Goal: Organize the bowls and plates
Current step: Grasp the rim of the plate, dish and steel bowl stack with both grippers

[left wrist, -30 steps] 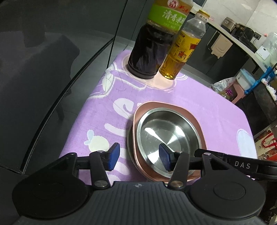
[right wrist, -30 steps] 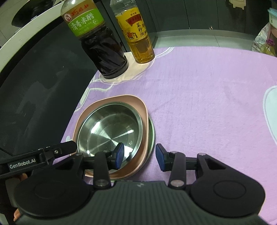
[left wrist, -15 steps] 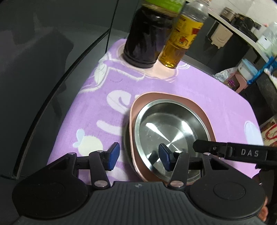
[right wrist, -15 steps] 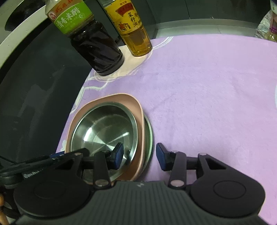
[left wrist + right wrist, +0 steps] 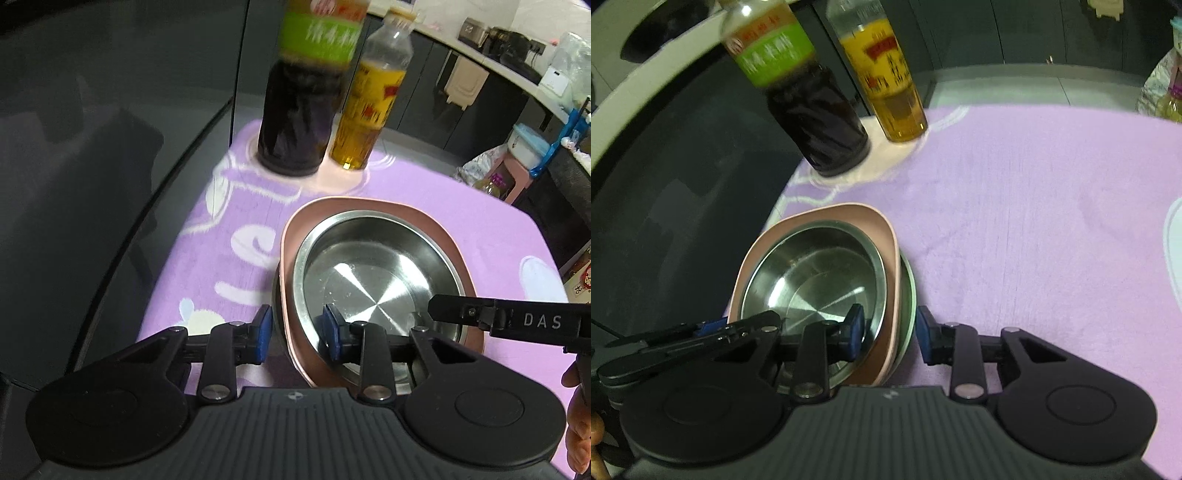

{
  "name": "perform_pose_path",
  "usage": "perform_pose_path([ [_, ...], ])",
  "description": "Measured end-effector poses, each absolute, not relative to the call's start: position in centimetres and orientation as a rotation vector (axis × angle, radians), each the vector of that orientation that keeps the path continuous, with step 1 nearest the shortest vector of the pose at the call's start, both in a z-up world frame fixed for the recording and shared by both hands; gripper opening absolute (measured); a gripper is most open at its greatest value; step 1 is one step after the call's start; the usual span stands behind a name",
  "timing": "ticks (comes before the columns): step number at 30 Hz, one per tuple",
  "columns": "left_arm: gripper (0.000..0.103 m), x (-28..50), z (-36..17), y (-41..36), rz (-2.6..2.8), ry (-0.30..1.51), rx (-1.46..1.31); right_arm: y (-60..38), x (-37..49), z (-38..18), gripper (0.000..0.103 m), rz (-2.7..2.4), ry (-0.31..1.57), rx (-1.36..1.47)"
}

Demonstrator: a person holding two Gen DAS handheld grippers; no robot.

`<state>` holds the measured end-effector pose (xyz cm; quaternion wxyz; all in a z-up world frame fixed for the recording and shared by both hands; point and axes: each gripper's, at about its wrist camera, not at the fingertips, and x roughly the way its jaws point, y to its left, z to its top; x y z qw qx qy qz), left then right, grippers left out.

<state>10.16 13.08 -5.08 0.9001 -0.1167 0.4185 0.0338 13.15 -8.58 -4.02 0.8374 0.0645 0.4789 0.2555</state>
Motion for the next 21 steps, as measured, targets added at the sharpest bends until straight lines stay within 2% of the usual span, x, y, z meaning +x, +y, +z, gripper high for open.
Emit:
perform_pose_path([
  [8,0.028,7.3,-2.0,11.8,0.038,0.808,-0.217,-10.6,10.1,-1.4,0.030,0.546,0.963,0.175],
  [21,0.028,3.3,-0.1,8.4,-0.036,0.793,-0.184,-14.6,4.5,1.0,0.030,0.511,0.916,0.217],
])
